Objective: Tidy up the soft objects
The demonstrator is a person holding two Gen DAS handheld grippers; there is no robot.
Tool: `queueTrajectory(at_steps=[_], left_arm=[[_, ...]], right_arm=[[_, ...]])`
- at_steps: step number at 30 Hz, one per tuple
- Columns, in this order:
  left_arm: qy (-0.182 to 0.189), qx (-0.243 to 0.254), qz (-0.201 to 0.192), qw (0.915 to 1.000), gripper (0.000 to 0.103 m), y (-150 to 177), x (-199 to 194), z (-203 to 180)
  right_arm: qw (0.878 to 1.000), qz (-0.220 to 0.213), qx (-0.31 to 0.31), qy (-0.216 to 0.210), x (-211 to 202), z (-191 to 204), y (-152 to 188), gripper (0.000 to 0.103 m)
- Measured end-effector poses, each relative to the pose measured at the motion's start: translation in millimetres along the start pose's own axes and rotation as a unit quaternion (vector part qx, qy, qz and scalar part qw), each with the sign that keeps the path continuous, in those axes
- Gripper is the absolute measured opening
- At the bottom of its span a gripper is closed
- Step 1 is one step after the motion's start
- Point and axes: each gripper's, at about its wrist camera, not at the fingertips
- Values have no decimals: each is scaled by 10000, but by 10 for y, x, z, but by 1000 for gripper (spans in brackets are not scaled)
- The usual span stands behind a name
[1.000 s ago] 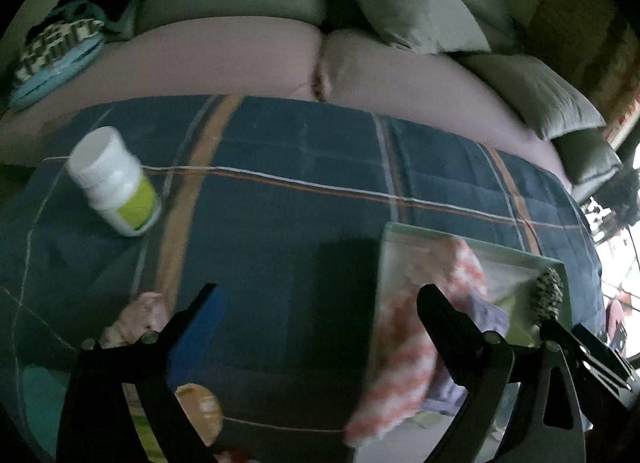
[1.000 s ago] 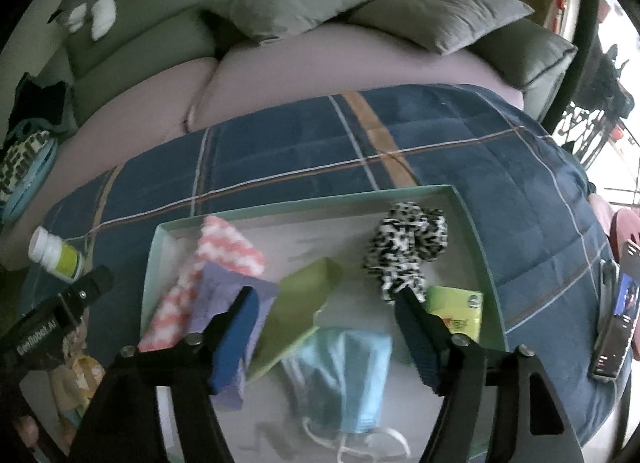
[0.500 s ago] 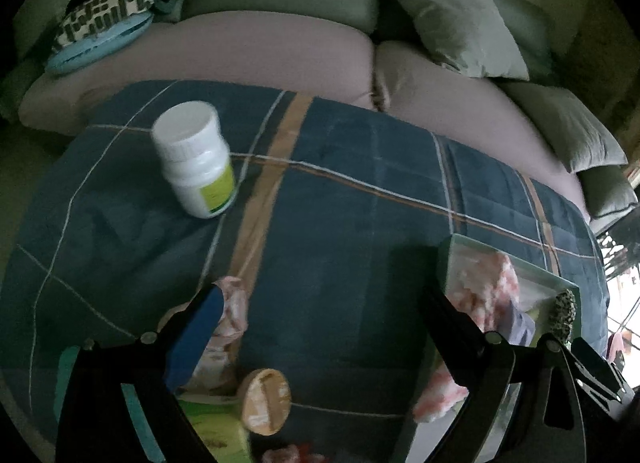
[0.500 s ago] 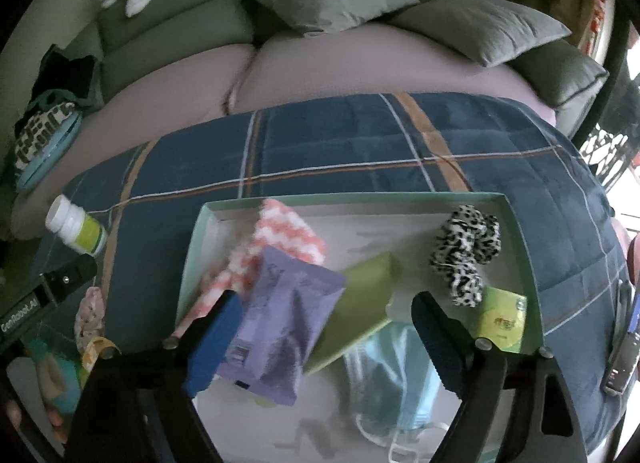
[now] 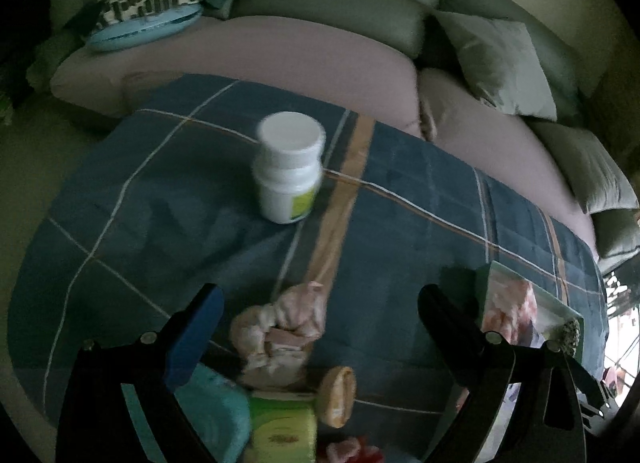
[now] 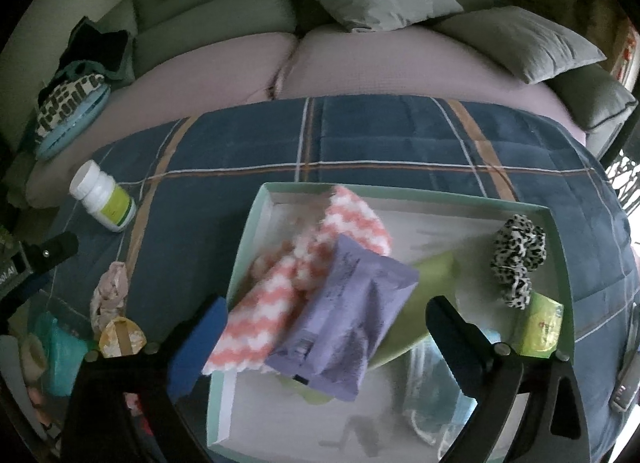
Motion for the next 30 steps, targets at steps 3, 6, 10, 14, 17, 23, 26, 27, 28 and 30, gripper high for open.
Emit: queueTrajectory(at_steps=[3,6,10,14,17,23,26,27,28,30], left_arm=[[-39,-157,-43,9999,98,-7,-28,128],[-101,-259,-88,9996,98,-2,-51,234],[-147,-299,-83,9994,98,1,-74,332],[-164,-198,-72,9996,98,8,-108,363],[-311,-29,-22,9995,98,17,-103,353],[-393,131,142,9990,98,54,-48,336],[-349,159,237,9990,98,66,-3,321],[-343,167,254,9989,98,66,6,316],[-340,174,259,9989,98,62,11,315],[-332,158,269,9990,98,50,23,325]], right_arm=[[10000,8,-71,-63,3,80,9,101],[9997,28,-193,-174,10,196,29,101],[9988,93,-340,-339,36,353,63,101],[9976,167,-498,-445,67,510,105,101],[9967,209,-623,-484,93,620,136,101],[9946,303,-824,-552,140,781,192,101],[9936,317,-897,-605,161,836,209,101],[9932,328,-924,-635,174,857,218,101],[9926,337,-953,-676,186,881,226,101],[9915,355,-997,-759,216,930,239,101]])
Point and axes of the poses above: each gripper's, at about its wrist camera, not at the fingertips, and x roughly the way its jaws point, z to its left, y to its underside, and after that the axes turned 1 degree about -y, right-handed
